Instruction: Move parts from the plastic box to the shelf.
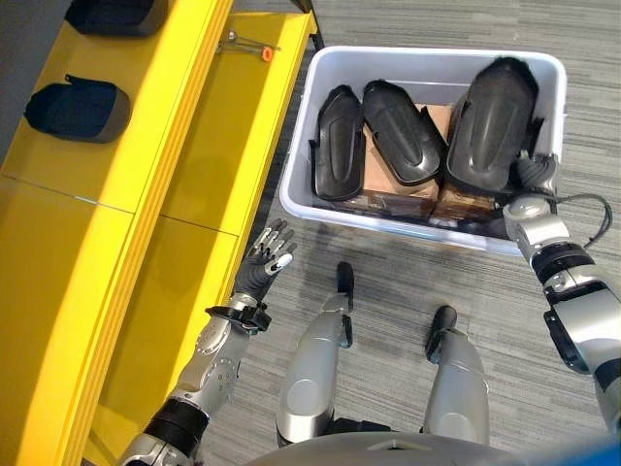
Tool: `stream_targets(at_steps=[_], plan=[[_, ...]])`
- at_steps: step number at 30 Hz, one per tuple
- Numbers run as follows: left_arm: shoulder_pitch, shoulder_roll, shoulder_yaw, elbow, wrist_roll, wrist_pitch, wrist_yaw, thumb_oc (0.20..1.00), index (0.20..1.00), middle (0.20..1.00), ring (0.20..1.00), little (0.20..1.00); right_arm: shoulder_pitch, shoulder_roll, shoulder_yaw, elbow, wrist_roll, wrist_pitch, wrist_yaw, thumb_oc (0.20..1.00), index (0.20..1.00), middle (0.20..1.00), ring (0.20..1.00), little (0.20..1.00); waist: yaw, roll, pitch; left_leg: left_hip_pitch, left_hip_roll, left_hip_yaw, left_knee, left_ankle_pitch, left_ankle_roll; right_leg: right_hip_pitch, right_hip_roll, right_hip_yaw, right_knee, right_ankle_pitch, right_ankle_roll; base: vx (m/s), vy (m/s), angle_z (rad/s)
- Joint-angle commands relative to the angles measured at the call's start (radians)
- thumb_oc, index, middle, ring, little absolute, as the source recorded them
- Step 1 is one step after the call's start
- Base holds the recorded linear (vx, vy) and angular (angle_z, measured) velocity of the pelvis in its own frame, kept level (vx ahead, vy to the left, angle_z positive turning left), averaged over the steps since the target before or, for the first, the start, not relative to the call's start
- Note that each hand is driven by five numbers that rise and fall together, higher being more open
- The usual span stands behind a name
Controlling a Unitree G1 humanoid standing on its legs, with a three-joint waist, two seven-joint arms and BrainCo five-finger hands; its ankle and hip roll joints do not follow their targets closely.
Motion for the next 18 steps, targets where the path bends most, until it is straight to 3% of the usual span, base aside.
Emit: stream_targets(at_steps=[1, 7, 10, 13, 18], plan=[[0.000, 0.018, 0.049, -0.050, 0.036, -0.021, -0.045, 1.000, 1.000, 1.000, 1.000, 1.000, -0.075, -0.030, -0.063, -0.081, -0.103, -0.118, -0.059, 0.200, 0.200, 0.200, 0.200, 0.200, 0.015, -0.037, 0.070, 0.061, -0.027, 0.022, 0.072, -0.184, 0.036, 0.111, 0.005, -0.022, -0.166, 0.089, -0.015, -0.02, -0.065, -0.08], [0.039, 0.003, 0.076, -0.014, 0.051, -0.021, -0.076, 1.000, 1.000, 1.000, 1.000, 1.000, -0.020, -0.018, -0.104, -0.221, -0.166, -0.071, -0.057, 0.200, 0.200, 0.200, 0.200, 0.200, 0.004, -0.053, 0.007, 0.167, 0.003, 0.020, -0.008, -0.155, 0.005, 0.215, 0.017, -0.038, -0.242, 0.102, -0.014, 0.08, -0.047, -0.09], [0.044, -0.005, 0.080, 0.009, 0.050, -0.023, -0.085, 1.000, 1.000, 1.000, 1.000, 1.000, -0.015, -0.012, -0.112, -0.231, -0.143, -0.094, -0.033, 0.200, 0.200, 0.200, 0.200, 0.200, 0.003, -0.056, -0.018, 0.192, 0.005, 0.012, -0.023, -0.148, -0.002, 0.246, 0.021, -0.044, -0.254, 0.099, -0.016, 0.08, -0.009, -0.01], [0.061, -0.010, 0.089, 0.033, 0.051, -0.022, -0.098, 1.000, 1.000, 1.000, 1.000, 1.000, -0.004, -0.001, -0.114, -0.260, -0.091, -0.141, 0.086, 0.200, 0.200, 0.200, 0.200, 0.200, 0.007, -0.059, -0.050, 0.222, 0.003, 0.000, -0.032, -0.145, -0.008, 0.276, 0.019, -0.055, -0.256, 0.095, -0.018, 0.12, 0.055, 0.06], [0.104, -0.037, 0.145, 0.042, 0.070, -0.009, -0.078, 1.000, 1.000, 1.000, 1.000, 1.000, 0.078, 0.100, -0.038, -0.468, 0.089, -0.090, 0.320, 0.200, 0.200, 0.200, 0.200, 0.200, 0.017, -0.072, -0.111, 0.275, 0.006, -0.013, -0.035, -0.144, -0.014, 0.335, 0.009, -0.070, -0.266, 0.099, -0.018, 0.19, 0.176, 0.11]])
